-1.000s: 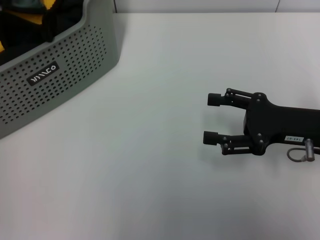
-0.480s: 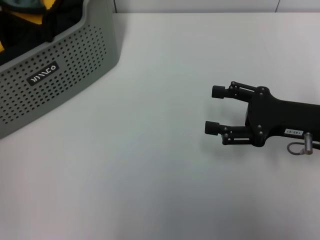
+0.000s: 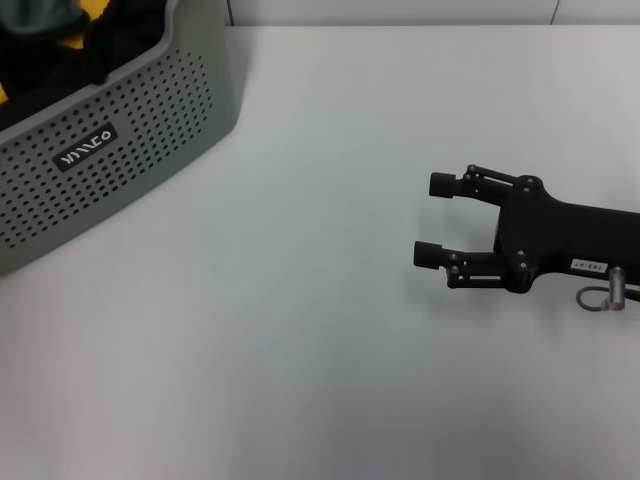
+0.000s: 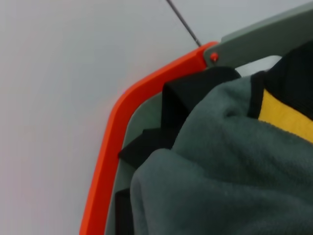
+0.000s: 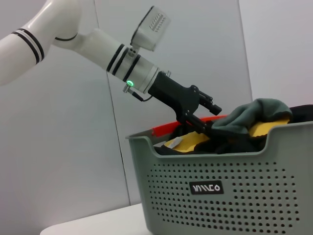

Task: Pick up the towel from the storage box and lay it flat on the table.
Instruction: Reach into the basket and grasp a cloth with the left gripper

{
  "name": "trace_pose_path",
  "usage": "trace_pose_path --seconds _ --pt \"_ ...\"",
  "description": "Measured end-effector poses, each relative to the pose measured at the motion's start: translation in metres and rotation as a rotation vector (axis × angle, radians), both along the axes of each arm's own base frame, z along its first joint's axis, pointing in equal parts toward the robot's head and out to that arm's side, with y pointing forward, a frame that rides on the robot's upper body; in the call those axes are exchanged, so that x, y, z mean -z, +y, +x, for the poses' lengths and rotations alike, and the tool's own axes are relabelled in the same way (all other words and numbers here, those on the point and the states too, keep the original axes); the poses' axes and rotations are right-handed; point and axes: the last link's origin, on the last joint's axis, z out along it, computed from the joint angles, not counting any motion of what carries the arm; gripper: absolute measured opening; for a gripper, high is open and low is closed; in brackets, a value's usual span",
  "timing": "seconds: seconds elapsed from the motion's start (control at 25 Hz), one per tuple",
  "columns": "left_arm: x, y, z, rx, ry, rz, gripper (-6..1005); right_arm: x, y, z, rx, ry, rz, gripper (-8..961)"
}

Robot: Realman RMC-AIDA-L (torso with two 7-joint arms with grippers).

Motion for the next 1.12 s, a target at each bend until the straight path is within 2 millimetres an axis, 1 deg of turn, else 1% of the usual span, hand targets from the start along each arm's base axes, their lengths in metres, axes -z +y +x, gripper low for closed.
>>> trace_pose_path --seconds 0.2,0.48,0.6,0.68,0.96,1.12 --pt "0.003 0.0 -0.001 -0.005 0.01 -0.004 704 -0.002 0.001 0.001 0.006 0.005 0.009 870" --pt "-0.002 -0.014 0.004 0.001 0.027 -0.001 703 -0.002 -0.001 0.001 0.004 0.009 0.007 870" --pt "-0.005 -0.016 0.004 0.002 0.038 0.011 703 -0.003 -0.003 0.004 0.01 0.01 0.007 870" --pt "-0.006 -0.016 0.003 0.0 0.041 0.013 703 -0.005 -0.005 0.009 0.026 0.013 0.015 870" --pt "-0.005 -0.015 -0.003 -0.032 0.08 0.008 702 -0.009 -0.007 0.014 0.048 0.028 0.028 871" --pt "-0.001 -0.01 -0.007 -0.037 0.086 0.008 702 -0.009 -0.01 0.019 0.064 0.027 0.025 871"
